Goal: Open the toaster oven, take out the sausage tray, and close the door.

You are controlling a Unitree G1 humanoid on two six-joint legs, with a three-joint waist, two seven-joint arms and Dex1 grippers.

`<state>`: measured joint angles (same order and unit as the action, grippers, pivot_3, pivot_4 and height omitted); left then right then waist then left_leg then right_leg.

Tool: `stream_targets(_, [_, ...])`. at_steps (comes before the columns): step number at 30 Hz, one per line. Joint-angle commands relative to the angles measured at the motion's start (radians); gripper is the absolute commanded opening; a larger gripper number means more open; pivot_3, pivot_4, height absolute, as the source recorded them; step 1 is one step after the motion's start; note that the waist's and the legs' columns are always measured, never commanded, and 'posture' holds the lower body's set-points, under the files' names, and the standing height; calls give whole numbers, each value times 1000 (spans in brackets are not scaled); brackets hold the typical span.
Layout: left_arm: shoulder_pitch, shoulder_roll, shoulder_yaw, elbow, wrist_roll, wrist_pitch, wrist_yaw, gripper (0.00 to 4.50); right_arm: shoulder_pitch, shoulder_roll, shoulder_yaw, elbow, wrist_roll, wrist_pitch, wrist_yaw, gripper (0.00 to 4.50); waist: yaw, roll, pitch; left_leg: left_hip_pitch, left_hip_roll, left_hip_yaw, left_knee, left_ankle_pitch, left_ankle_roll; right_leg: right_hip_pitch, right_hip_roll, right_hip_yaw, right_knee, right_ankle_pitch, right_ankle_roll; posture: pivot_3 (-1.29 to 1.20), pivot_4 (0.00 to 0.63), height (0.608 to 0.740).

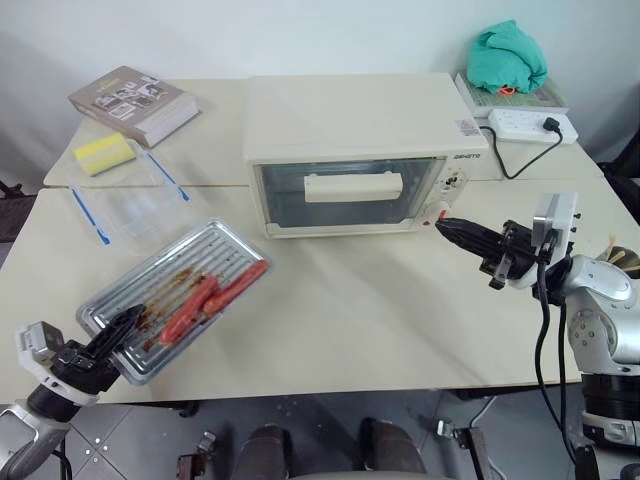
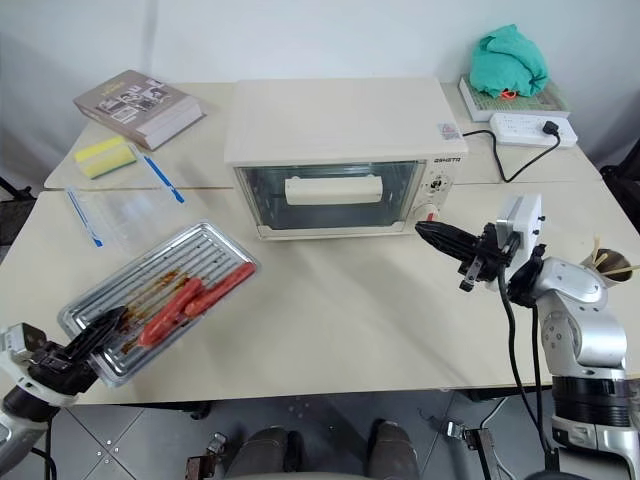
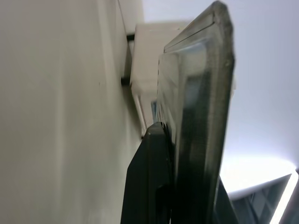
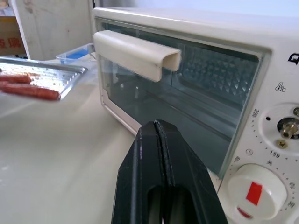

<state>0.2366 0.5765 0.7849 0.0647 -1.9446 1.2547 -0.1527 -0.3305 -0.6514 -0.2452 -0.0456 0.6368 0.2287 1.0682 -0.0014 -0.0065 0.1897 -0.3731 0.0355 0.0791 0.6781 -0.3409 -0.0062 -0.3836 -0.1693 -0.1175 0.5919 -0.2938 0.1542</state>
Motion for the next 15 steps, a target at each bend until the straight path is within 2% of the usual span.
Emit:
stream_targets(1, [13, 47, -63, -59, -28, 18, -51, 0, 53, -32, -49, -76, 50, 63, -12, 23, 0, 0, 0, 0, 0, 1, 0, 0, 0, -1, 0, 1, 0, 0, 0, 0, 150, 740])
stream_targets(2, [-3, 53, -90, -73, -28, 11, -52, 0, 80, -39, -63, -99, 58, 65, -7, 23, 1, 0, 0, 0, 0, 1, -1, 0, 0, -1, 0, 1, 0, 0, 0, 0, 150, 740])
stream_targets(5, [-66, 73, -186, -109, -28, -5, -41, 0, 176, -52, -101, -182, 54, 37, 10, 505, 11, 0, 0, -1, 0, 2, 0, 0, 0, -2, 0, 2, 0, 0, 0, 0, 150, 740])
stream_targets(11, [-181, 105, -379, -118, -28, -15, -9, 0, 349, -80, -143, -309, 70, 40, 52, 2474, 19, 0, 0, 1, 0, 7, 0, 0, 1, -3, 0, 6, 0, 0, 0, 0, 150, 740])
stream_targets(13, [-286, 121, -481, -61, -25, 0, 19, 0, 436, -91, -173, -352, 66, 25, 86, 3169, 27, 0, 0, 1, 0, 10, -1, 0, 1, -5, 0, 9, 1, 0, 0, 0, 150, 740])
stream_targets(15, [-360, 135, -543, -16, -20, 12, 27, 0, 488, -94, -192, -377, 58, 5, 96, 3597, 30, 0, 0, 0, 0, 10, -1, 0, 1, -6, 1, 10, 2, 0, 0, 0, 150, 740])
